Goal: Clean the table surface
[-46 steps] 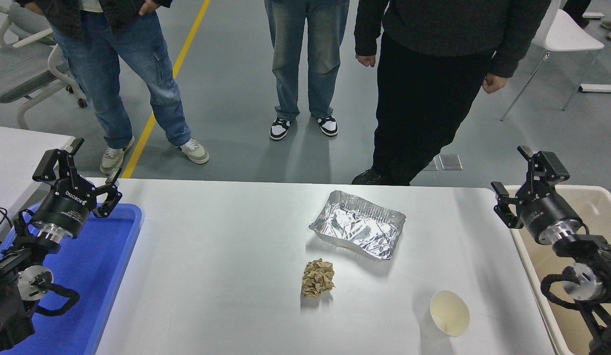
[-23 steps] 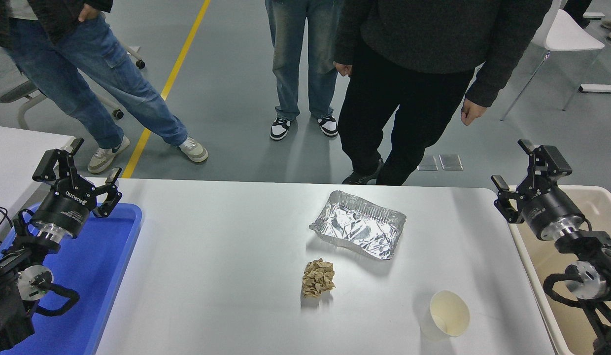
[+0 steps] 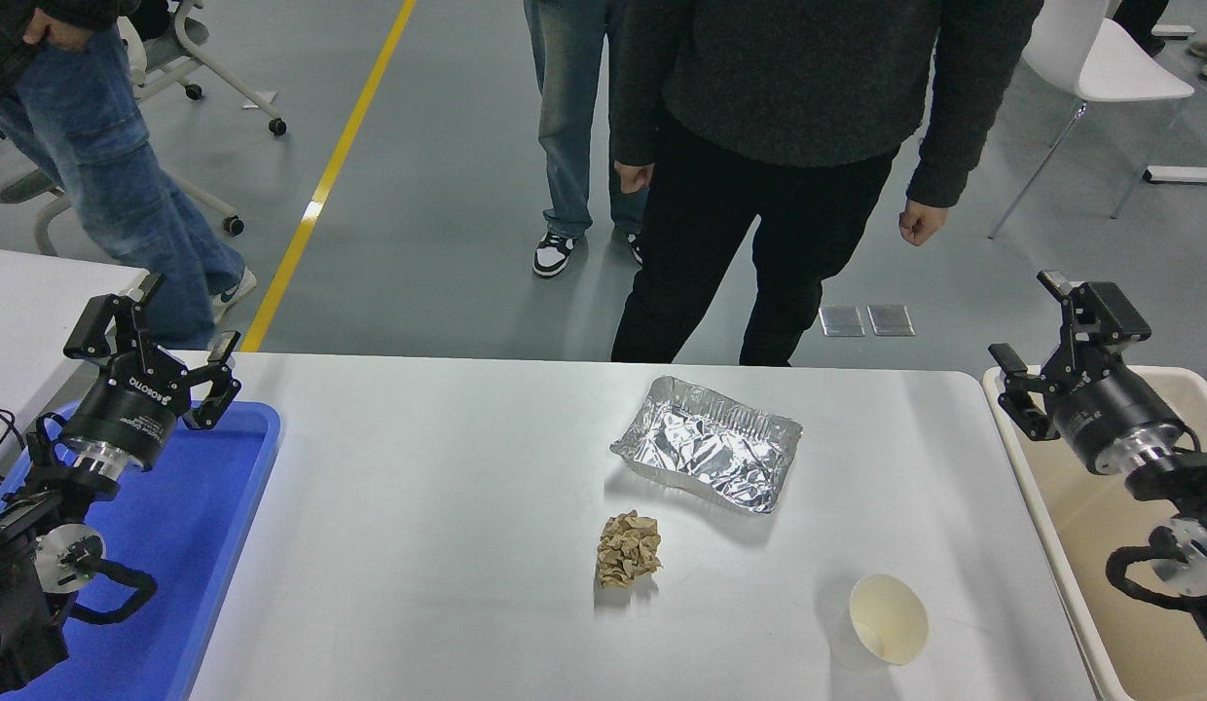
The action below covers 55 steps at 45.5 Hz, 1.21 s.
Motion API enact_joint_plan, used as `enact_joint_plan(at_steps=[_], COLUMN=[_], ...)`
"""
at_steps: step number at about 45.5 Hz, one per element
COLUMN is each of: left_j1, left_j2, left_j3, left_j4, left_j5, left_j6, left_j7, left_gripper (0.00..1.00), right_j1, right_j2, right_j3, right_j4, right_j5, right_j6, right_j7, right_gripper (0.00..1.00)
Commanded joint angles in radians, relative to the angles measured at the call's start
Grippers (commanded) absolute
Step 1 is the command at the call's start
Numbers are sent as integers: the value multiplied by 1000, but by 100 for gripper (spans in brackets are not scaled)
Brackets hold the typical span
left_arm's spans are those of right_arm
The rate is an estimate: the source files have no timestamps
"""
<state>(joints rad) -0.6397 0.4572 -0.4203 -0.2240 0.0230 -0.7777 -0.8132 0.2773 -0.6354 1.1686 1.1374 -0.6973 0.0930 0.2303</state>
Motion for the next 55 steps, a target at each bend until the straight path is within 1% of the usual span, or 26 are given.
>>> enact_joint_plan(at_steps=[1, 11, 21, 22, 24, 31, 37, 42, 44, 49, 52, 55], left_j1=[0, 0, -2, 0, -2, 0, -2, 0, -2, -2, -2, -2], left_j2=[0, 0, 0, 0, 0, 0, 0, 0, 0, 0, 0, 0], left_j3=[0, 0, 0, 0, 0, 0, 0, 0, 0, 0, 0, 0], left_j4=[0, 0, -2, -2, -2, -2, -2, -2, -2, -2, -2, -2], left_j5=[0, 0, 0, 0, 0, 0, 0, 0, 0, 0, 0, 0], left_j6=[0, 0, 0, 0, 0, 0, -2, -2, -2, -2, -2, -2], left_j7=[0, 0, 0, 0, 0, 0, 0, 0, 0, 0, 0, 0], left_gripper=[100, 100, 100, 100, 100, 100, 100, 100, 100, 100, 100, 100], right_j1=[-1, 2, 3, 6, 6, 11, 14, 16, 16, 16, 16, 17], right_j2=[-161, -266, -440, -485, -523, -622, -679, -730, -731, -730, -737, -748], right_j3=[-130, -208, -308, -338, -360, -423, -455, -466, -468, -472, -478, -497], right_j4=[82, 123, 232, 263, 292, 381, 430, 456, 456, 459, 466, 489], right_j5=[2, -5, -5, -5, -5, -4, -2, 4, 12, 90, 139, 144], right_j6=[-38, -39, -33, -32, -32, -32, -21, 56, 68, 67, 68, 68], right_j7=[-2, 0, 0, 0, 0, 0, 0, 4, 18, 78, 80, 80], right_gripper=[99, 99, 99, 99, 99, 99, 100, 99, 99, 99, 99, 99])
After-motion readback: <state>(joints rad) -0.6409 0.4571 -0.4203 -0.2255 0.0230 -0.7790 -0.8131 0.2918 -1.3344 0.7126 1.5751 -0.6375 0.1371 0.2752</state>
